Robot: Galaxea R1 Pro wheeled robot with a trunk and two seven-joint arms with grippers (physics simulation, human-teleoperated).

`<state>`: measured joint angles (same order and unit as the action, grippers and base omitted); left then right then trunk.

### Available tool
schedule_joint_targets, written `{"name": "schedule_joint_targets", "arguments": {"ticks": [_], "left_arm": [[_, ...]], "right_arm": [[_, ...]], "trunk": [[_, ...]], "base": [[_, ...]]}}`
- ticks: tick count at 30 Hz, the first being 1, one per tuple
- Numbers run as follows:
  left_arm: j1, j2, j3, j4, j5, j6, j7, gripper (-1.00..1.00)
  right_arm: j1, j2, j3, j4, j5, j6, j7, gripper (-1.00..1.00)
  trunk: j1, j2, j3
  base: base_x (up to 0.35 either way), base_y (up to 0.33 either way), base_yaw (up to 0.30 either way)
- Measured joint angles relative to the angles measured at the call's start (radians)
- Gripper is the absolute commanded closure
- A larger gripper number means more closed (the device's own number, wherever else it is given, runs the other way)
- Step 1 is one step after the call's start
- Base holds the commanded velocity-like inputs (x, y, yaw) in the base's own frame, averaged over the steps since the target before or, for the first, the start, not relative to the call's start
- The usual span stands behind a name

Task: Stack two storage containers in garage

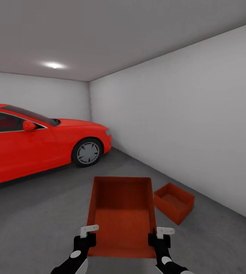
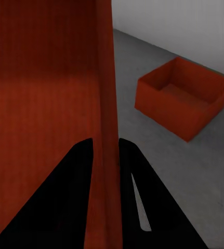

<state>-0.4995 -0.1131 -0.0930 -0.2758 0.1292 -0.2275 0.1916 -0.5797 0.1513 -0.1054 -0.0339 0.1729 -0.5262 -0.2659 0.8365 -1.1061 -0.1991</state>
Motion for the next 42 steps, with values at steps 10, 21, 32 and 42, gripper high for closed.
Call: {"name": "schedule_joint_targets", "arguments": {"ticks": [10,21,32,42], "left_arm": [[0.000,0.000,0.000,0.000,0.001,0.001,0.000,1.00],[0.000,0.000,0.000,0.000,0.001,0.006,0.001,1.00],[0.000,0.000,0.000,0.000,0.001,0.007,0.001,1.00],[0.000,0.000,0.000,0.001,0.001,0.005,0.001,1.00]], "right_arm": [[0.000,0.000,-0.001,0.000,0.001,0.001,0.000,1.00],[0.000,0.000,-0.002,0.000,0.002,0.006,0.000,1.00],[0.000,0.000,-0.002,0.000,0.002,0.007,0.000,1.00],[0.000,0.000,-0.004,0.000,0.004,0.005,0.000,1.00]], "trunk": [[0.000,0.000,0.000],[0.000,0.000,0.000],[0.000,0.000,0.000],[0.000,0.000,0.000]], "base": [[0.321,0.081,-0.284],[0.321,0.083,-0.284],[0.321,0.106,-0.284],[0.321,0.121,-0.284]]}}
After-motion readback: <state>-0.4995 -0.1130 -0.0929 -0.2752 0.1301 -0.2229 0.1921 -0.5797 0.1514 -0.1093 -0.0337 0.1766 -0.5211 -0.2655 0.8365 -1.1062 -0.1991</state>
